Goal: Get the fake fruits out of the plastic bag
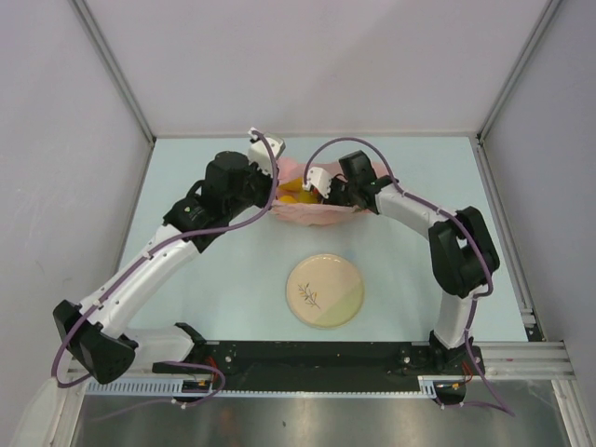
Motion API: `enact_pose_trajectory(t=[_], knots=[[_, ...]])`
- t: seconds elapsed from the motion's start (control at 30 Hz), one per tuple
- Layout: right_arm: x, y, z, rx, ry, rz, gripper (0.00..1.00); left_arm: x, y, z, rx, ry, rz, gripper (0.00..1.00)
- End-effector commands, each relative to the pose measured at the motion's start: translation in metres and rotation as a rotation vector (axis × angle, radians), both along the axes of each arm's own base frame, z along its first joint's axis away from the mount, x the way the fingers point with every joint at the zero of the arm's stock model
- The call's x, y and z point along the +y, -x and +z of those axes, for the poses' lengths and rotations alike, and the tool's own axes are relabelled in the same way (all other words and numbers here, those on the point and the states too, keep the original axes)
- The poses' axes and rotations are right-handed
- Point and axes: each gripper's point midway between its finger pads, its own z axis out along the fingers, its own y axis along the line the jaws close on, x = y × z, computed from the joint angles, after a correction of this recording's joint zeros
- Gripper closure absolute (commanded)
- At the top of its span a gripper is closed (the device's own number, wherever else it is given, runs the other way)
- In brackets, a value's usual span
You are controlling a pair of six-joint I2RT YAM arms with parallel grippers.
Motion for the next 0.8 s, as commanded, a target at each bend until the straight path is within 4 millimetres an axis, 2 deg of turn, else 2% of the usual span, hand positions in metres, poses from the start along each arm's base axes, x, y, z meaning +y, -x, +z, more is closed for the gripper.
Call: enact_pose_trajectory(t=[0.0,0.03,0.07,0.1,0.17,0.3,0.33,0.4,0.43,0.6,0.77], knots=[[0.012,-0.049,0.052,-0.182,-0.027,0.062,0.65,-0.009,0.005,0.029,-0.102,-0.017,-0.124,1.00],[0.009,-0.051,0.050,-0.170,-0.012,0.072,0.58,-0.009,0.005,0.028,-0.103,-0.023,-0.126,1.00],[0.008,-0.054,0.049,-0.181,0.011,0.095,0.42,-0.012,0.008,0.025,-0.093,-0.020,-0.153,1.00],[0.007,-0.056,0.039,-0.162,0.031,0.107,0.38,-0.012,0.009,0.025,-0.093,-0.020,-0.156,1.00],[0.005,-0.061,0.042,-0.174,0.068,0.153,0.32,-0.011,0.010,0.026,-0.103,-0.032,-0.164,1.00],[0.007,-0.062,0.042,-0.221,0.124,0.261,0.26,-0.006,0.010,0.024,-0.116,-0.059,-0.153,1.00],[0.006,-0.059,0.033,-0.206,0.149,0.289,0.24,-0.005,0.010,0.023,-0.116,-0.063,-0.154,1.00],[0.005,-0.062,0.028,-0.230,0.208,0.355,0.22,-0.007,0.010,0.020,-0.109,-0.062,-0.163,1.00],[0.001,-0.059,0.015,-0.192,0.237,0.375,0.21,-0.008,0.010,0.020,-0.108,-0.059,-0.167,1.00],[-0.007,-0.083,0.001,-0.252,0.317,0.382,0.20,-0.012,0.007,0.021,-0.108,-0.053,-0.171,1.00],[-0.005,-0.099,0.002,-0.361,0.318,0.387,0.26,-0.013,0.008,0.015,-0.096,-0.057,-0.176,1.00]])
